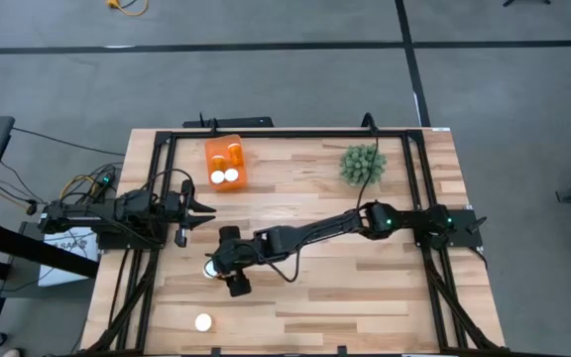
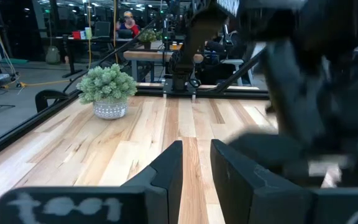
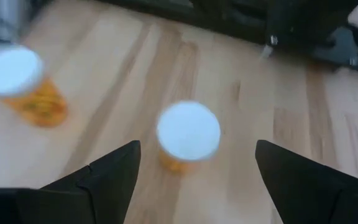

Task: Pick and place pill bottles into a basket
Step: Put the orange pill bottle into the orange container

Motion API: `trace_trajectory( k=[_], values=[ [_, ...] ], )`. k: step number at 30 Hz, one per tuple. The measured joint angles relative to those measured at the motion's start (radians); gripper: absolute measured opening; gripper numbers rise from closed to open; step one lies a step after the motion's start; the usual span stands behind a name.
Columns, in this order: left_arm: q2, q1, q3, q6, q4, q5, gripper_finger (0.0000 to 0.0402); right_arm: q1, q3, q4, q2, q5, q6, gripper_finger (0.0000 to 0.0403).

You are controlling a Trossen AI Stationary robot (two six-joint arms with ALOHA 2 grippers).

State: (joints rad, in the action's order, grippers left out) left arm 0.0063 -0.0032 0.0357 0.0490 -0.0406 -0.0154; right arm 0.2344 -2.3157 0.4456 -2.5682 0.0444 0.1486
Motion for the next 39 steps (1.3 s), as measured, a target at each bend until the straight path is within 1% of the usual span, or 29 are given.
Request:
trace_trajectory(
  k=[5,10,15,20,24,39],
  values=[
    [0.0,0.0,0.0,0.0,0.0,0.0,0.0071,0.0,-0.002,0.119,0.073,-0.04,0.002,0.031],
    [0.0,0.0,0.0,0.0,0.0,0.0,0.0071,0.001,-0.001,0.203,0.14,-0.046,0.009,0.031],
    [0.0,0.0,0.0,0.0,0.0,0.0,0.0071,0.008,0.0,0.268,0.238,-0.052,0.009,0.031],
    [0.0,0.0,0.0,0.0,0.0,0.0,0.0071,0.013,-0.001,0.342,0.371,-0.045,0.0,0.031],
    [0.0,0.0,0.0,0.0,0.0,0.0,0.0071,0.02,-0.002,0.409,0.453,-0.012,-0.01,0.031],
    [0.0,0.0,0.0,0.0,0.0,0.0,0.0071,0.019,0.005,0.646,0.665,-0.014,-0.009,0.031]
  ],
)
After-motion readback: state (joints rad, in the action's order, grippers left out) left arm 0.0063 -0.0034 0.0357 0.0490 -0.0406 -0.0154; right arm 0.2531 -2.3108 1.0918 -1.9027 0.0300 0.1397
